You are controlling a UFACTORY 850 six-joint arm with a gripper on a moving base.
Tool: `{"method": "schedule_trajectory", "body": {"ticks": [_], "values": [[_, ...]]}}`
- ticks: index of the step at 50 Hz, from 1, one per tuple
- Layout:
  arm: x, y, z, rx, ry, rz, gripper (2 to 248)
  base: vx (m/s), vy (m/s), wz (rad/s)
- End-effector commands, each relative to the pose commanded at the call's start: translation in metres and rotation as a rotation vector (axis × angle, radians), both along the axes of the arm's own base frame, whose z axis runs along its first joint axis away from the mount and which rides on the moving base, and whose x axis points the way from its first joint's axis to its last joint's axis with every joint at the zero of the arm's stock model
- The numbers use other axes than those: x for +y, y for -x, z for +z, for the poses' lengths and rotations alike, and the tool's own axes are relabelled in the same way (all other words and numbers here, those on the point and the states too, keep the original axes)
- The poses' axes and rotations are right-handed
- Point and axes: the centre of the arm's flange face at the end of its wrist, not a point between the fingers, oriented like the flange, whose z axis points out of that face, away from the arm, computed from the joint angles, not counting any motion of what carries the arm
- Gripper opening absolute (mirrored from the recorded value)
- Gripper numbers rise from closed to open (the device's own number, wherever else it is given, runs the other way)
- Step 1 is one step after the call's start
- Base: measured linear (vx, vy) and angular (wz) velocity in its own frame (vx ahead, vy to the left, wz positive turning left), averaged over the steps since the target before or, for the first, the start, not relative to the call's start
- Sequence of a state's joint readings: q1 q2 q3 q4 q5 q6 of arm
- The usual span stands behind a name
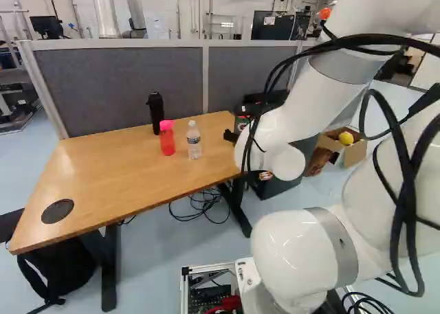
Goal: Pick up the green bottle from the table
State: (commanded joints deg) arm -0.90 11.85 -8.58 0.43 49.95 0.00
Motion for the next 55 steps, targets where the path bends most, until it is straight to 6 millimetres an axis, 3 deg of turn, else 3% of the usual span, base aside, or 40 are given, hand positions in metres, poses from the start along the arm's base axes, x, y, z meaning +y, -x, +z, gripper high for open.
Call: {"method": "schedule_trajectory", "body": {"ticks": [55], "values": [[-0.003, -0.084, -0.004, 0.116, -0.003, -0.004, 247, 0.000, 0.000, 0.000]]}}
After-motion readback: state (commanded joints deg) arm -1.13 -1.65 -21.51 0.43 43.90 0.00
